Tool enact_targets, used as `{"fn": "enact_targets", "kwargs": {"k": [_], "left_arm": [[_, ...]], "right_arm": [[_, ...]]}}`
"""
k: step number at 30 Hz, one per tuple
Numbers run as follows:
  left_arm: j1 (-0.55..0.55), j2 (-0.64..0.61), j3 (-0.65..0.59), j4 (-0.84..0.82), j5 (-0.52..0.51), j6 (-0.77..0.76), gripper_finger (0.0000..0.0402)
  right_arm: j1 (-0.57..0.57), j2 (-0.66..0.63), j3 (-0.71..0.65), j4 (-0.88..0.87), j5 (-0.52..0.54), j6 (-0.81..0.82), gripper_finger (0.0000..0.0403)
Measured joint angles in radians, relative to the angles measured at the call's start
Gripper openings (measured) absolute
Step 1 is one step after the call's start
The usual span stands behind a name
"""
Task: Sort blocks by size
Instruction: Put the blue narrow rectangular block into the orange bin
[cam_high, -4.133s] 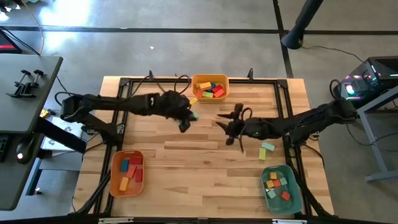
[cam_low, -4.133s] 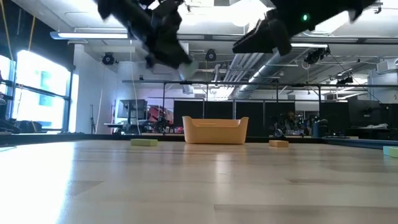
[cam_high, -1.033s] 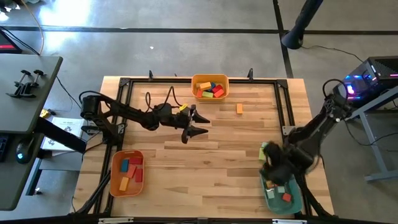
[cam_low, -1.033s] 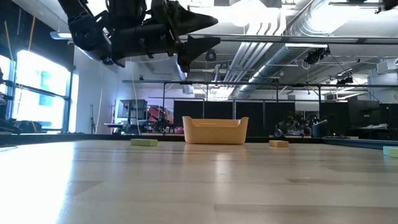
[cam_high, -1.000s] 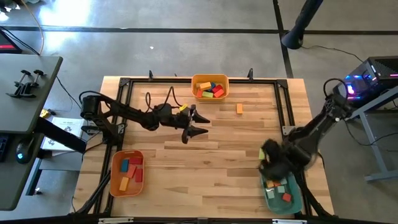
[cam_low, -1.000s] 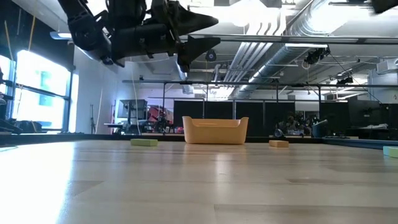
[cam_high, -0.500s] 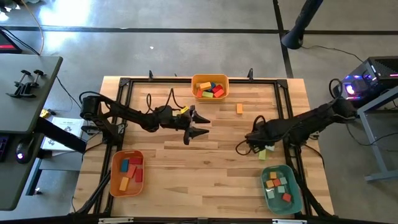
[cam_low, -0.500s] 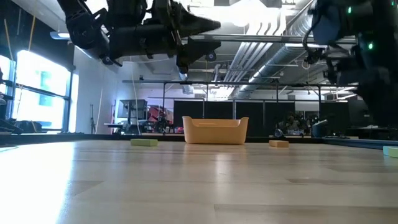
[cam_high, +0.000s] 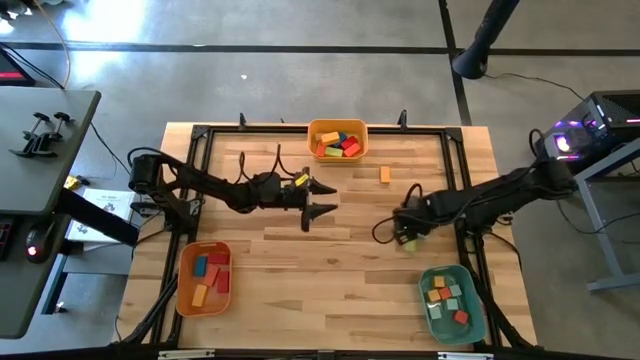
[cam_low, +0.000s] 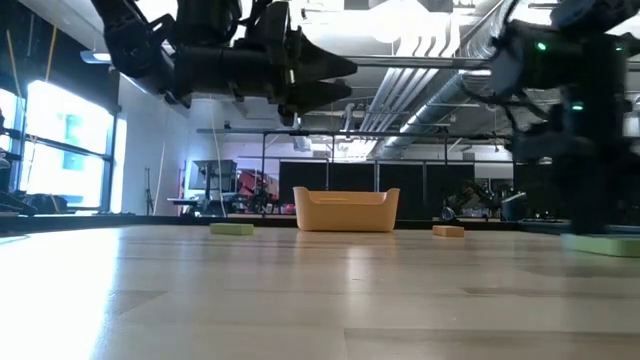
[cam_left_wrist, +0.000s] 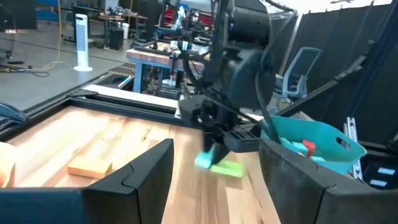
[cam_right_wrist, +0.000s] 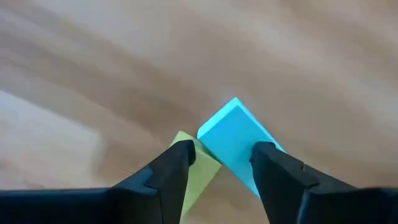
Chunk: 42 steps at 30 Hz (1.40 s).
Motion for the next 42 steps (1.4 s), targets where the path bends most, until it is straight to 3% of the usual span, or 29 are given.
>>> {"fn": "enact_targets", "kwargs": {"k": [10,13,15,18,21,24,27,36,42], "left_arm": [[-0.017,0.000,0.000,-0.014,-0.010,-0.007,0.0220],[-0.024,0.000,0.000,-0.054,-0.010,-0.012,0.0220],[-0.027,-0.018,0.000,-0.135,-0.010,-0.034,0.0220],[-0.033,-0.078,0.000,-0.337,-0.032,-0.020,0.0220],[-0.048,-0.124,0.000,-0.508,-0.052,0.135,0.0220],[-0.065,-0.120,0.000,-0.628,-0.007,0.330,0.0220],[-0.077,-0.069,0.000,-0.611,0.009,0.361,0.0220],[-0.074,0.170,0.000,-0.216,0.037,0.342,0.0233],[-0.047,0.272,0.003,-0.168,0.030,0.313,0.0271]], "right_arm": [[-0.002,0.003,0.130,0.384,0.240,-0.478,0.0165],[0.026,0.003,0.108,0.497,0.382,-0.581,0.0165],[0.055,0.012,0.060,0.632,0.468,-0.611,0.0165],[0.093,0.025,-0.024,0.871,0.498,-0.679,0.0165],[0.110,0.040,-0.099,1.110,0.500,-0.777,0.0165],[0.111,0.052,-0.151,1.336,0.501,-0.863,0.0165],[0.111,0.051,-0.173,1.445,0.504,-0.951,0.0165],[0.111,0.051,-0.170,1.471,0.503,-1.000,0.0165],[0.111,0.051,-0.169,1.464,0.500,-0.990,0.0165]]}}
